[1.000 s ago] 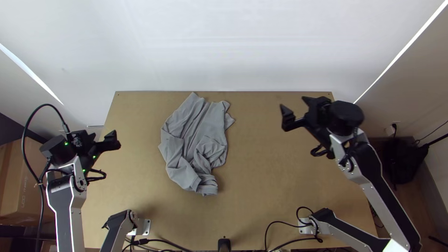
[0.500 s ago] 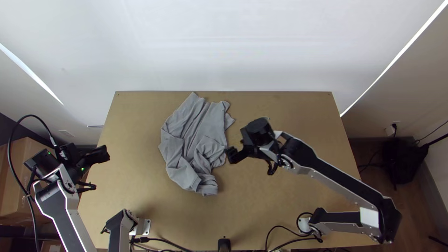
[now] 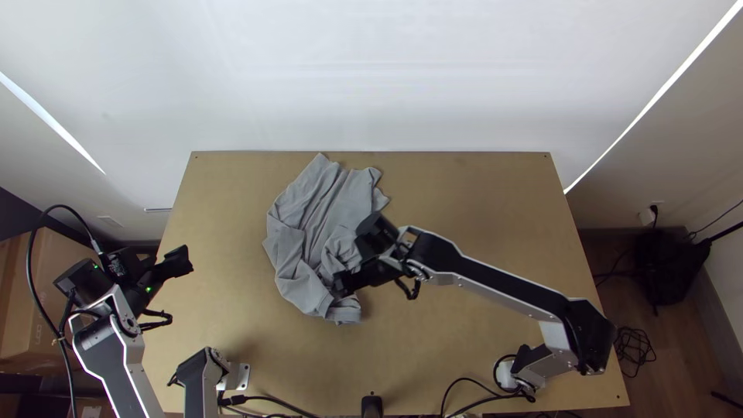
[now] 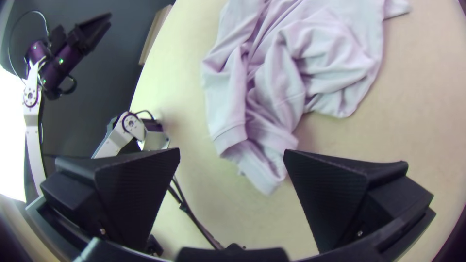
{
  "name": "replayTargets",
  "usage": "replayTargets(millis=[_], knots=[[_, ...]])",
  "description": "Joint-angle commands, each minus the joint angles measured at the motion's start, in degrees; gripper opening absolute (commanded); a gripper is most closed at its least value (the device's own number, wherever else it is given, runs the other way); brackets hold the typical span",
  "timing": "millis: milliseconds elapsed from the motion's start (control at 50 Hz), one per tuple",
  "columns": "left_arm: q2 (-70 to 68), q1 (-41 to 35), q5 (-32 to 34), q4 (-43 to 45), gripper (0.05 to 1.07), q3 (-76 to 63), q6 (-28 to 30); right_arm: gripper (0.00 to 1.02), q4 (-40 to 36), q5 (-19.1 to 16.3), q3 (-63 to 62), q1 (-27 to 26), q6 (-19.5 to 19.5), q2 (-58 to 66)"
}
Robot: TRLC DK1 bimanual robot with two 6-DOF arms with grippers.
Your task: Fold the t-shirt
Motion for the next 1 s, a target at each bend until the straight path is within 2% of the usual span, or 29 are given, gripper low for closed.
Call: replayTargets(millis=[0, 60, 140, 280, 600, 680, 720, 780, 840, 860, 880, 980], knots=[[-1.49, -0.23, 0.41, 0.78, 1.03, -1.98, -1.37, 0.97, -3.12, -1.57, 3.63, 3.34, 3.62, 4.23], [-1.84, -0.14, 0.32, 0.78, 1.03, -2.24, -1.37, 0.97, -4.35, -2.45, 4.86, 4.66, 3.70, 5.73], [-2.10, 0.04, 0.15, 0.78, 1.03, -2.42, -1.11, 0.97, -6.81, -5.79, 7.67, 5.54, 4.14, 7.92], [-2.28, 0.83, -0.03, 0.87, 1.03, -2.59, -0.31, 0.93, -7.25, -7.46, 10.66, 6.33, 5.37, 11.26], [-1.75, 0.74, 0.06, 1.75, 1.03, -1.98, -0.23, 0.92, -7.16, -7.64, 14.44, 5.71, 4.58, 18.74], [-0.96, 0.74, 0.06, 2.19, 1.03, -1.80, -0.23, 0.91, -7.16, -7.64, 14.88, 5.71, 3.35, 20.14], [-0.70, 0.74, 0.06, 2.45, 1.03, -1.71, -0.31, 0.82, -7.16, -7.64, 15.14, 5.62, 3.09, 20.76], [-0.26, 0.74, 0.06, 3.24, 1.03, -1.71, -0.31, 0.59, -6.63, -7.46, 15.58, 5.54, 2.47, 21.28], [0.36, 0.74, 0.06, 3.42, 1.03, -1.71, -0.23, 0.26, -5.31, -4.30, 15.32, 5.54, 2.12, 21.28], [0.54, 0.74, 0.06, 3.51, 1.03, -1.71, -0.31, 0.10, -4.52, -2.63, 15.06, 5.54, 1.68, 21.20], [0.80, 0.74, 0.06, 3.60, 1.03, -1.71, -0.23, 0.01, -4.35, -1.84, 14.97, 5.54, 0.80, 21.20], [1.85, 0.74, 0.06, 3.86, 1.03, -1.45, -0.31, 0.02, -4.79, -1.40, 12.51, 5.45, -1.04, 19.79]])
